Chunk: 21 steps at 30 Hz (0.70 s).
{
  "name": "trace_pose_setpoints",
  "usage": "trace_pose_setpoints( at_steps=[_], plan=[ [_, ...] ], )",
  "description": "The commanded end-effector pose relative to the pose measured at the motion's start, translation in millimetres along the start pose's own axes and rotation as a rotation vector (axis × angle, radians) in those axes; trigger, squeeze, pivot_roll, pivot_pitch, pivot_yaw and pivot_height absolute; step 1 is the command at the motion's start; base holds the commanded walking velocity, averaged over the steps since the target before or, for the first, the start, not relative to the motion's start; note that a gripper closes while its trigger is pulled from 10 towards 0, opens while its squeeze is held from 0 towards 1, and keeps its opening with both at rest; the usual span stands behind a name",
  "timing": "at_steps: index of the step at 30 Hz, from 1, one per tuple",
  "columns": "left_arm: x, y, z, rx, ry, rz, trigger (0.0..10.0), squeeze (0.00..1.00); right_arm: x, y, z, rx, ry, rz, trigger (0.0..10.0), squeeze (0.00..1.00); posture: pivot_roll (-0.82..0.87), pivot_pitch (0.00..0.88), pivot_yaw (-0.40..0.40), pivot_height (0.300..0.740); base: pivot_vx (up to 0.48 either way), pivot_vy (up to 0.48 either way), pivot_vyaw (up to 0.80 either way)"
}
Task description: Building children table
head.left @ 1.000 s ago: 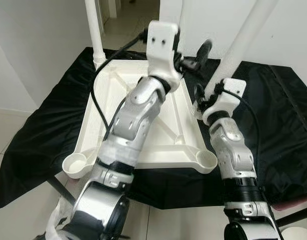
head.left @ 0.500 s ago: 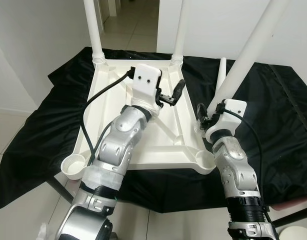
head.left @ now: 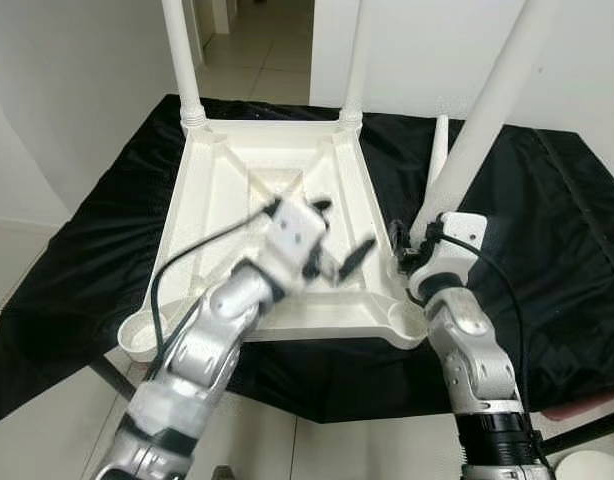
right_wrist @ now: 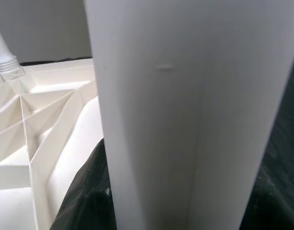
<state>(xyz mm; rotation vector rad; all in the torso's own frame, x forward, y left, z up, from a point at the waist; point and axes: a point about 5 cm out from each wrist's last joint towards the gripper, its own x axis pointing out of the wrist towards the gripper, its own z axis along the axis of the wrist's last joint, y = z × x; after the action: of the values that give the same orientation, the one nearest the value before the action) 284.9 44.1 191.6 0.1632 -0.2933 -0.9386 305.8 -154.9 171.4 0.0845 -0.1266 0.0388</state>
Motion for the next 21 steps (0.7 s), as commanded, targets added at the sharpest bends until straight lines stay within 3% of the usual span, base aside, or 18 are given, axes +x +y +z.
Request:
trace_pose_setpoints(
  at_steps=[1,10,13,21],
  plan=[
    [-1.0,-4.5,2.2,0.023,-0.012,-0.047,10.0,0.0,-1.8,2.4,2.0,-0.014,-0.013,0.017,10.0,0.0,0.03,0.008,-0.014,0.74,0.0,0.0,0.0],
    [-10.4,-9.9,-17.9,0.059,0.092,-0.08,10.0,0.0,-10.3,4.2,4.1,-0.03,-0.052,0.034,10.0,0.0,0.02,0.001,-0.012,0.74,0.0,0.0,0.0],
    [-16.2,-10.3,-33.5,0.076,0.199,-0.085,10.0,0.0,-18.6,6.6,-2.1,-0.087,-0.036,0.069,10.0,0.0,0.02,0.0,-0.013,0.74,0.0,0.0,0.0],
    [-23.1,-11.0,-42.1,0.026,0.267,-0.088,10.0,0.0,-29.7,4.6,-7.5,-0.109,-0.022,0.102,10.0,0.0,0.02,0.0,-0.016,0.74,0.0,0.0,0.0]
  ],
)
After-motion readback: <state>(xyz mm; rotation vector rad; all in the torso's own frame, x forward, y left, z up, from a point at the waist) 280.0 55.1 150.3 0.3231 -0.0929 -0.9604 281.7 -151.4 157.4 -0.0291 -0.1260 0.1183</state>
